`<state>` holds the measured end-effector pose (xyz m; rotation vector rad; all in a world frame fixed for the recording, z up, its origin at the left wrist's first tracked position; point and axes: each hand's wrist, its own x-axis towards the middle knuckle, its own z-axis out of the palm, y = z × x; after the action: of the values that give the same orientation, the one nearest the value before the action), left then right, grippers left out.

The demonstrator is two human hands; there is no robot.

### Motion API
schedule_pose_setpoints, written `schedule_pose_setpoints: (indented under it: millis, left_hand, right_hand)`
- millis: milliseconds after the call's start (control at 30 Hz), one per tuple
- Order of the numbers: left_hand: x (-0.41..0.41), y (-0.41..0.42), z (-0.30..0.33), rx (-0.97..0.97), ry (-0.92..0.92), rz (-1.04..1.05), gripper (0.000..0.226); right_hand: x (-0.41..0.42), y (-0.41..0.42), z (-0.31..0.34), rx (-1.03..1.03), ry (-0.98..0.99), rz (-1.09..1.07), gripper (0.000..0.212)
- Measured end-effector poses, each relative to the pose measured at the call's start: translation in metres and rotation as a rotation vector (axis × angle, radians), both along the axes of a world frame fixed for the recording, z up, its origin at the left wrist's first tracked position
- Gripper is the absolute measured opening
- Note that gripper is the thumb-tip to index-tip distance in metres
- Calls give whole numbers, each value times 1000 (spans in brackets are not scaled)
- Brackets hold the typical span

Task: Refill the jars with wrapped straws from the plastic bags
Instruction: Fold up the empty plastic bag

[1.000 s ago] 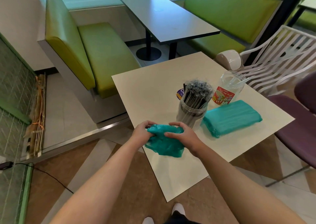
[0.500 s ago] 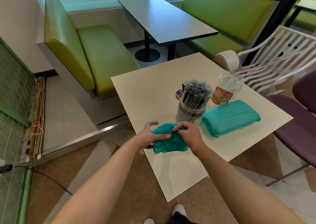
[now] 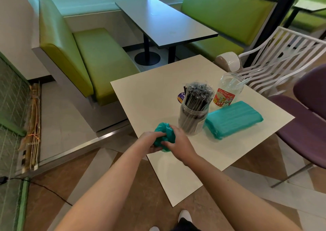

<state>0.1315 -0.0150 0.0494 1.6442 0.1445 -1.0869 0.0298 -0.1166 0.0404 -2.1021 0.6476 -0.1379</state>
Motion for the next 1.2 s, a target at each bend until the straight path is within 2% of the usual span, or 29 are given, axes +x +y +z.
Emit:
schedule_pose_setpoints:
  millis: [67, 167, 367, 500, 600, 733, 800, 867, 967, 1100, 1200]
  left_hand:
    - [-1, 3, 1, -40, 29, -42, 40]
    - [-1, 4, -1, -37, 26, -107, 45]
    - [-11, -2, -3, -33, 58, -45, 30]
    - [-26, -14, -7, -196, 214, -3, 24]
    - [-43, -32, -4, -281, 249, -83, 22]
    - [-64, -61, 7, -257, 118, -235, 21]
    - [-73, -77, 12, -265, 99, -281, 19]
    - [-85, -96, 17, -281, 98, -335, 26]
    - [-101, -124, 19, -298, 77, -356, 36]
    - [-131, -171, 18, -282, 77, -341, 32]
    - [-156, -214, 16, -263, 86, -266, 52]
  right_hand:
    - [0, -2, 3, -33, -22, -32, 56]
    - [-4, -8, 7, -17, -61, -132, 40]
    - [-22, -29, 9, 45, -124, -360, 31]
    - [-42, -43, 13, 85, -170, -526, 27]
    - [-61, -51, 15, 139, -193, -594, 23]
    - [-83, -67, 16, 218, -186, -610, 22]
    - [-93, -76, 18, 244, -177, -597, 25]
    - [-107, -90, 19, 270, -180, -575, 27]
    - [-126, -111, 23, 277, -193, -539, 28]
    - [-156, -149, 31, 216, -157, -510, 32]
    - [-179, -187, 39, 270, -118, -471, 32]
